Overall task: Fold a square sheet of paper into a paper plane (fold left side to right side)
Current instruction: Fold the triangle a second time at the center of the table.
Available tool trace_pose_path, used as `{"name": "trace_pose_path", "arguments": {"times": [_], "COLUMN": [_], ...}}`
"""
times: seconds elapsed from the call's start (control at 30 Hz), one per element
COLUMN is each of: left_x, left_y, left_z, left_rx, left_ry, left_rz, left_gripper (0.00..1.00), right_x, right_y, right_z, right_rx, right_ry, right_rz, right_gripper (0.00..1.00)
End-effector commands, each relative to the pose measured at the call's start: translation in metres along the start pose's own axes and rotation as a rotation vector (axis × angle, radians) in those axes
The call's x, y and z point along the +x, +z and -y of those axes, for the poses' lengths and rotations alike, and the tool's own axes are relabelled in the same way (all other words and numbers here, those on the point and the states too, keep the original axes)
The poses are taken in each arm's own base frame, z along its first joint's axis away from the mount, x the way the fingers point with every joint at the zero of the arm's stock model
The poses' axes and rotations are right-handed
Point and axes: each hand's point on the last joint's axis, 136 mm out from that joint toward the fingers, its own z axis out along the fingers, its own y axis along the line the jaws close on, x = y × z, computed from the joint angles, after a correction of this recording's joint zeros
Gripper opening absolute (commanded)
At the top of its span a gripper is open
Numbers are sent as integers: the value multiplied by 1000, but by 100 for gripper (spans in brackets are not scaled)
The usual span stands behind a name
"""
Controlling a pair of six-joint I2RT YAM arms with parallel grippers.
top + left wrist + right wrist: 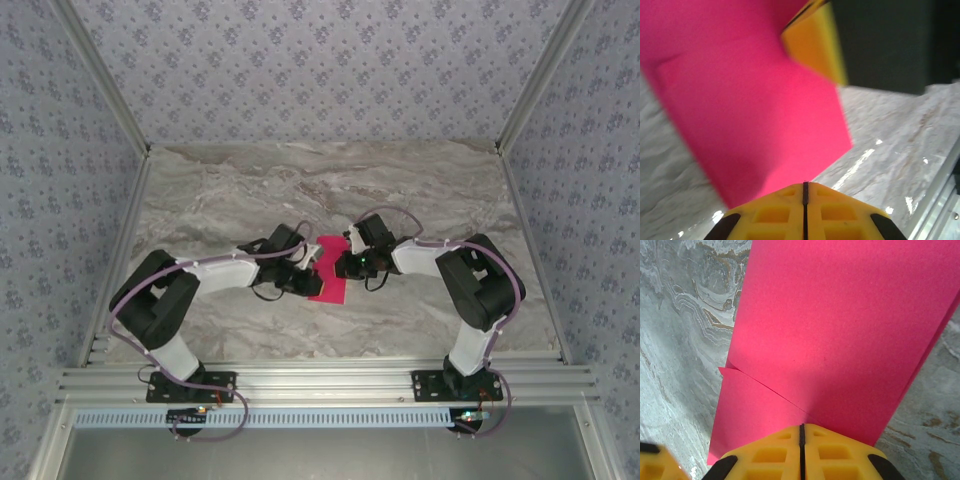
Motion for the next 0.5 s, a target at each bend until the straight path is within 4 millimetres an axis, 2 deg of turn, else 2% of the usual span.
{"name": "trace_pose_path", "arguments": {"times": [0.0, 0.3, 0.47], "left_x": [-7, -2, 15], "left_y": [4, 26, 27], "left_z": [0, -20, -32], "left_rx": [-24, -74, -110], "left_ry": [32, 17, -4], "left_rz": [-16, -79, -109], "left_gripper": [6, 5, 5], "right_x": [12, 14, 16], "right_y": [8, 8, 8], "right_z": [20, 19, 20], "right_rx": [63, 62, 63], "right_ry": [26, 25, 26], "right_rz": [-39, -45, -52], "right_gripper": [10, 10, 10]}}
